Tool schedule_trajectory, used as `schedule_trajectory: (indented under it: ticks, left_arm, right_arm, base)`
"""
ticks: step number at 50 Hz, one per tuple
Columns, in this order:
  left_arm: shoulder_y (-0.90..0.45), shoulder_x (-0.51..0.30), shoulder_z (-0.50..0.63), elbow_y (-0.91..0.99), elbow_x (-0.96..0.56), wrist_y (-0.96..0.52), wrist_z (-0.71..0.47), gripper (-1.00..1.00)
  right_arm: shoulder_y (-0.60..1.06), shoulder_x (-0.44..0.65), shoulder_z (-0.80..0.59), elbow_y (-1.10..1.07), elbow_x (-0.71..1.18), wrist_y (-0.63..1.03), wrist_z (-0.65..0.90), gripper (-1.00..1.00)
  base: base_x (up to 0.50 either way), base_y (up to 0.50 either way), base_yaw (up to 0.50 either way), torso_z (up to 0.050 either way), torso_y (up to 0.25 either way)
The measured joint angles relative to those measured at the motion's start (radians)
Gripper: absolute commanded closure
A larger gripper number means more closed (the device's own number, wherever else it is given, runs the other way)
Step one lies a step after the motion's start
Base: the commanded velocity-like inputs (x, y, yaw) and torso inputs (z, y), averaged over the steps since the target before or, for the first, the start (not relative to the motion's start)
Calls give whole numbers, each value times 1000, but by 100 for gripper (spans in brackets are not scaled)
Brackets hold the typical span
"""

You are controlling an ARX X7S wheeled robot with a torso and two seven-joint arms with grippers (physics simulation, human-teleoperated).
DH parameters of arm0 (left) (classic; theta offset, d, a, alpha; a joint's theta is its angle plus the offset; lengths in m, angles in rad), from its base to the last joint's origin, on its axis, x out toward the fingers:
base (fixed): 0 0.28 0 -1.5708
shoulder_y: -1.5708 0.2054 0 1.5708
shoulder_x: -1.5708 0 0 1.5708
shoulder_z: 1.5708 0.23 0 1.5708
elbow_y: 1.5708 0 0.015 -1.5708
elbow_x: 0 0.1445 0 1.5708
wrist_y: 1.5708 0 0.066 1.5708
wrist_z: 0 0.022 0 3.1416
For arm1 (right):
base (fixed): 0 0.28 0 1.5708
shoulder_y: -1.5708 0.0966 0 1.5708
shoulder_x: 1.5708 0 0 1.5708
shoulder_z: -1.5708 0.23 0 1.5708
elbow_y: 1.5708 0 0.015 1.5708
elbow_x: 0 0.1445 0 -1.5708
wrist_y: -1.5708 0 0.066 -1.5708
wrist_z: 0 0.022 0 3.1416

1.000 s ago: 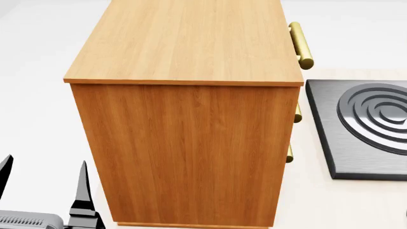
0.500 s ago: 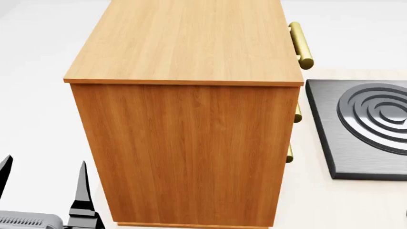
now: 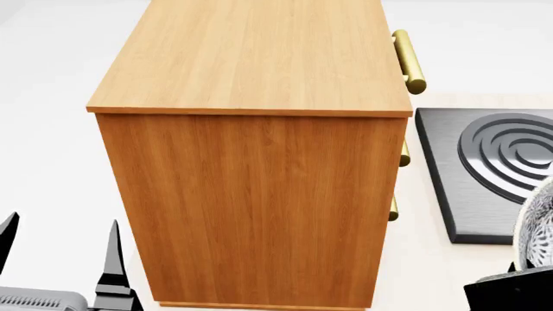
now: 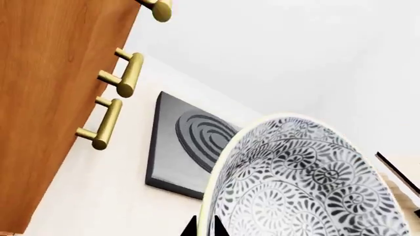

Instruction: Put the bowl on the top of the cabinet.

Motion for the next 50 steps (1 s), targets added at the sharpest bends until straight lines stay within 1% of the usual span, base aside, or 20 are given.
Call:
schedule_trajectory:
  ticks: [11, 25, 38, 50]
  left_arm:
    - [0, -3, 1, -1, -2, 1, -1, -100]
    - [0, -4, 4, -6, -3, 6, -3, -100]
    - [-2, -6, 7, -11, -4, 9, -4, -100]
    - [-2, -7, 12, -18, -3, 14, -5, -100]
  right_arm:
    - [376, -97, 26, -22, 257, 257, 70, 100]
    - [745, -203, 13, 48, 494, 447, 155, 100]
    - [1020, -304, -34, 161, 624, 557, 210, 100]
    - [1226, -417, -107, 281, 677, 634, 244, 100]
  base:
    - [0, 0, 0, 0, 1]
    - [0, 0, 0, 0, 0]
    - [0, 0, 0, 0, 1]
    - [0, 0, 0, 0, 0]
